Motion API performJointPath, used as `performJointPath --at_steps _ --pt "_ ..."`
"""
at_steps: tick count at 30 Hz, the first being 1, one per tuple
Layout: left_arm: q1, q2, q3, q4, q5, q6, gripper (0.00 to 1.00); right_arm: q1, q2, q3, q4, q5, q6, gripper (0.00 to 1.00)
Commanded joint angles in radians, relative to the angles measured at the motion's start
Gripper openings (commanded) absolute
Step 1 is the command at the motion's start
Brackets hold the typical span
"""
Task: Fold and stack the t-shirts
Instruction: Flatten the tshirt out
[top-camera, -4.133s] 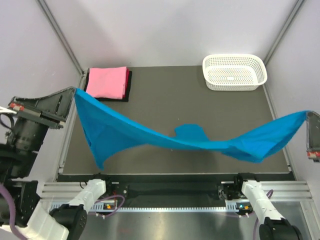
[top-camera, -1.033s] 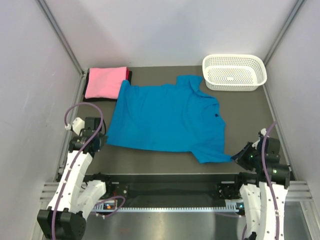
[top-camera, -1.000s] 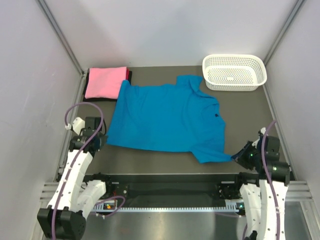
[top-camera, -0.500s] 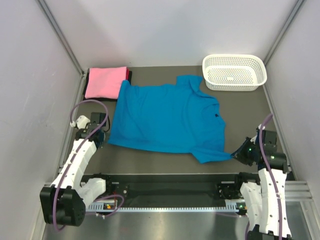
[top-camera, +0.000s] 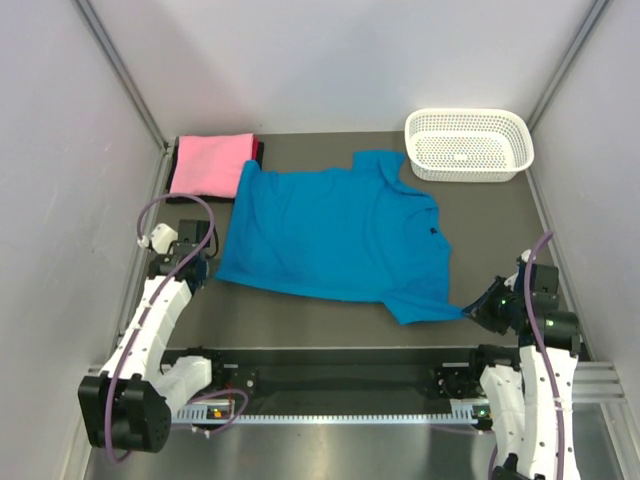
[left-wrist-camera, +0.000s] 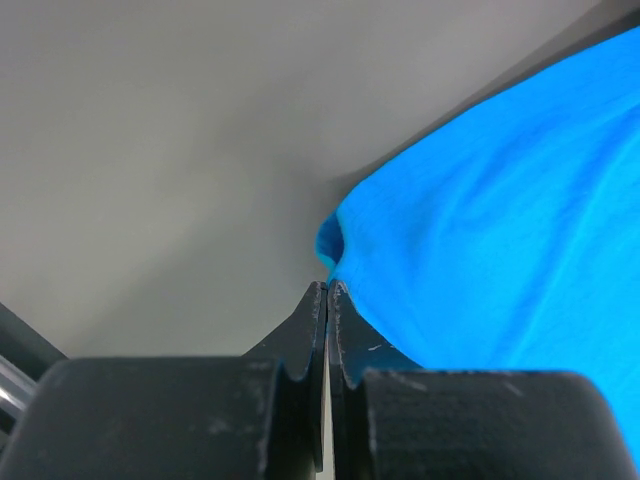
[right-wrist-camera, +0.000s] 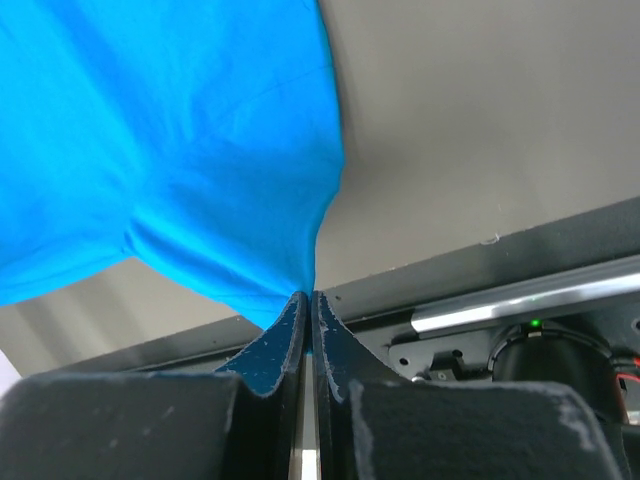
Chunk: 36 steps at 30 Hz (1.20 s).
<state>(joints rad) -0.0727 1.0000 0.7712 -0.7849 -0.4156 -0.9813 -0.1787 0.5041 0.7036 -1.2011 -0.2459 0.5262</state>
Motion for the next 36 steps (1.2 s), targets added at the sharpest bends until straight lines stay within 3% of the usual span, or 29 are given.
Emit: performJointPath --at_steps 1,16,36 --pt "0.001 0.000 0.049 0.030 -0.014 0.006 0.00 0.004 -0.007 0.057 -0.035 0.014 0.011 0.00" --pt "0.001 -0.058 0.062 -0.002 -0.020 0.036 0.00 0.005 -0.111 0.013 -0.089 -0.024 -0.060 0.00" --pt "0.001 0.006 0.069 0.056 0.026 0.027 0.00 0.005 -0.070 -0.021 -0.017 0.085 0.095 0.00"
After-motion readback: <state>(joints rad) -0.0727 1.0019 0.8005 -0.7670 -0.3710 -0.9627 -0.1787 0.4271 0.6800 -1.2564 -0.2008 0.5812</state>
